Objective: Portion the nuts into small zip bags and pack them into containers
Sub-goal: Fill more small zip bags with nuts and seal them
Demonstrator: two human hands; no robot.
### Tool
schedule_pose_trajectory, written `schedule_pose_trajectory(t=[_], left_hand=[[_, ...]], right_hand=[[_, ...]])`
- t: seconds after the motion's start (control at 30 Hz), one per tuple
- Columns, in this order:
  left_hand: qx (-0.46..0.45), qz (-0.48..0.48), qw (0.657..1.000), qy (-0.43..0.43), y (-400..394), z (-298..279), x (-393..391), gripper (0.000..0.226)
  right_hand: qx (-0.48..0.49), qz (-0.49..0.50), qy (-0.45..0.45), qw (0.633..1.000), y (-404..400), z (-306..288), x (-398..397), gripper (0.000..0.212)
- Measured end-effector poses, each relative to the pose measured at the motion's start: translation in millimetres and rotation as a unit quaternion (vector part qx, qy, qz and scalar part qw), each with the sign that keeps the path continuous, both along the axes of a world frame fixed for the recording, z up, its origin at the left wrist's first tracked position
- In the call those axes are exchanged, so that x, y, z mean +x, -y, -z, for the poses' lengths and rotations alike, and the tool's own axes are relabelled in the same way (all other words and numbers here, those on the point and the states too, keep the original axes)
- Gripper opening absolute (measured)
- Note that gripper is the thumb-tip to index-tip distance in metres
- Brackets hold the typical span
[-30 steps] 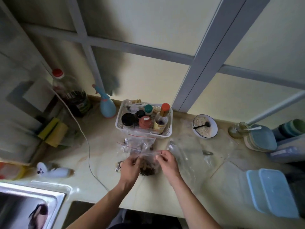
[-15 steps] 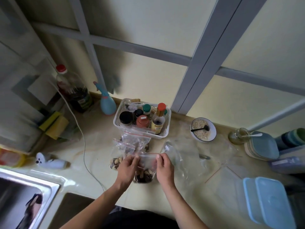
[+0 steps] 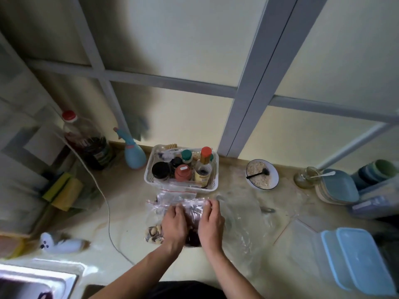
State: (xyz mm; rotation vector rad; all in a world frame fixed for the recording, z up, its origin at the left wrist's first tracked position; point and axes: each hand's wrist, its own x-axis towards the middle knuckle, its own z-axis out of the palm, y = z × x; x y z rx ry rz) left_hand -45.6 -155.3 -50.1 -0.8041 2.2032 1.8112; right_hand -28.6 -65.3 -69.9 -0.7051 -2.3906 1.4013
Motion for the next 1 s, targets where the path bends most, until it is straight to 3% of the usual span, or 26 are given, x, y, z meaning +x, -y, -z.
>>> schedule_pose_trajectory(t=[0.13,0.43,0.83,1.0], left_hand=[[0.044,-0.014,0.998,0.031,-4,-11,-9,0.029],[0.076,-0.055,0.995,0.020,1,-10,-13,0.042],[-0.047,-0.029,0.995,-0.081,9,-19,-20,0.050],[-0.057,-0.031,0.996,-0.065,7,-14,-20,0.047]], right_hand=[[-0.084,-0.007,0.063,0.994,8,-6,-1,0.029],[0.008,0.061,0.017,0.998,14,-13,-5,0.031],[-0.083,0.059,0.079,0.992,19,-34,-13,0.045],[-0.089,0.077,0.090,0.989,32,-49,-12,0.047]])
